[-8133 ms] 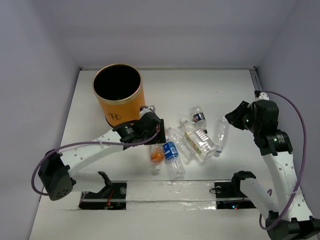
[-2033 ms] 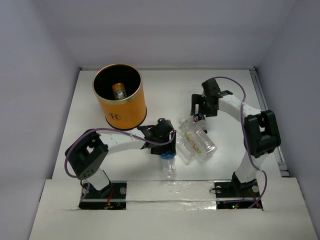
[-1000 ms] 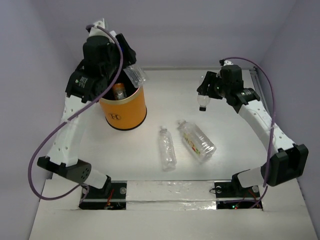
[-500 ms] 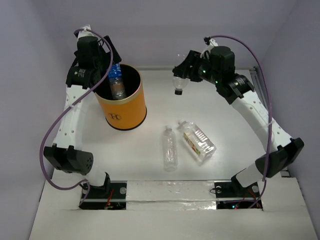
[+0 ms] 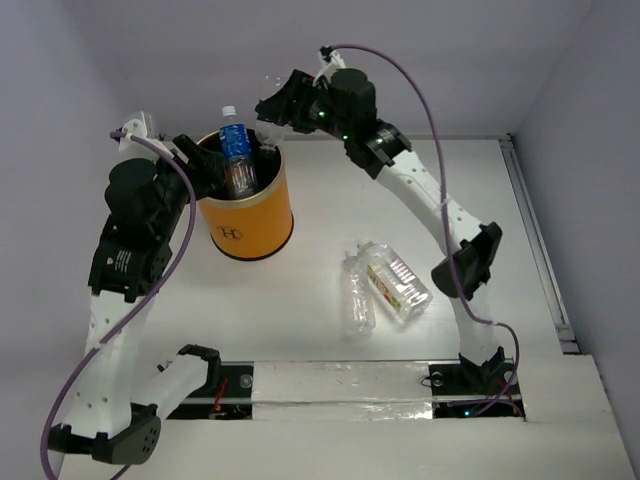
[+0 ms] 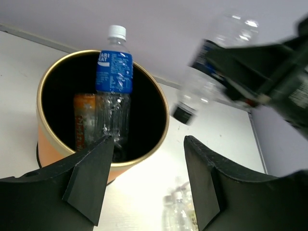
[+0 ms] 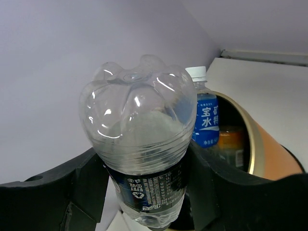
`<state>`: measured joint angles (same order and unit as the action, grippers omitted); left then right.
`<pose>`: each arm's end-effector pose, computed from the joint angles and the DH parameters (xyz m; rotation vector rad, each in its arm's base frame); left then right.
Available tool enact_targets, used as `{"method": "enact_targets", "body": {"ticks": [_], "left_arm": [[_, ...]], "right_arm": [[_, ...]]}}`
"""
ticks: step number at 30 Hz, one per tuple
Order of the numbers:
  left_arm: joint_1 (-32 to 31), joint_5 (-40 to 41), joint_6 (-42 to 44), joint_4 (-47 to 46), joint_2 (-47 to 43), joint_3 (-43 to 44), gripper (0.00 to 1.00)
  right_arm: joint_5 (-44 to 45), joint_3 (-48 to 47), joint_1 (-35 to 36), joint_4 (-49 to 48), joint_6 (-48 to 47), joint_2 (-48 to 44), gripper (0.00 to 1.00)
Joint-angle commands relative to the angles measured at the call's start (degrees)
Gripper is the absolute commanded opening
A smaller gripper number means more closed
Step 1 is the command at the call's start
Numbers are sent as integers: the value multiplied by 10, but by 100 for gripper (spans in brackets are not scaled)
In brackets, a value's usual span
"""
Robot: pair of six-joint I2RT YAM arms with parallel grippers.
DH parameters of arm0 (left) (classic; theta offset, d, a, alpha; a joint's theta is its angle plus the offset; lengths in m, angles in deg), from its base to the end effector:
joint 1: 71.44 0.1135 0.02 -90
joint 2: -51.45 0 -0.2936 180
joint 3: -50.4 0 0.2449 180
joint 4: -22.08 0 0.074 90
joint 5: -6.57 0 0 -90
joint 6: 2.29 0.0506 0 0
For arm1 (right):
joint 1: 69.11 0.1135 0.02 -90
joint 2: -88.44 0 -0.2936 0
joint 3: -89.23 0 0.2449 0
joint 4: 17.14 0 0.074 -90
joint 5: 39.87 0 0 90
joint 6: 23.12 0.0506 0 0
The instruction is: Put the plastic bottles in the bin
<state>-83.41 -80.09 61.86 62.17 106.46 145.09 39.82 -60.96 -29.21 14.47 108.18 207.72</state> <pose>0.1617 -0.0313 0.5095 -0.2388 1.5796 -0.4698 0.3758 0.3261 0.4939 -0.1324 1.7229 1.2244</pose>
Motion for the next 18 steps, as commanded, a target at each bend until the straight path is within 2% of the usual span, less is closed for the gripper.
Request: {"method": "enact_targets", "body": {"ticks": [1,6,9,13,18], "left_arm": [[-21,23,-1,8,-20,-18,57],[-43,13,5,12,-11,4,57],[-55,9,11,12,-3,11,59],[-66,-3,11,12,5,20,62],[-96,-31,-2,28,0,14,63]], "right_arm": [[27,-80,22,-56,11,44,62],[82,-106,49,-58,-63,103,69],[101,-92,55,-35,-79,104,87],[122,-52,55,-51,-94,67,98],[129,-45,55,-43,-127,18,99]]}}
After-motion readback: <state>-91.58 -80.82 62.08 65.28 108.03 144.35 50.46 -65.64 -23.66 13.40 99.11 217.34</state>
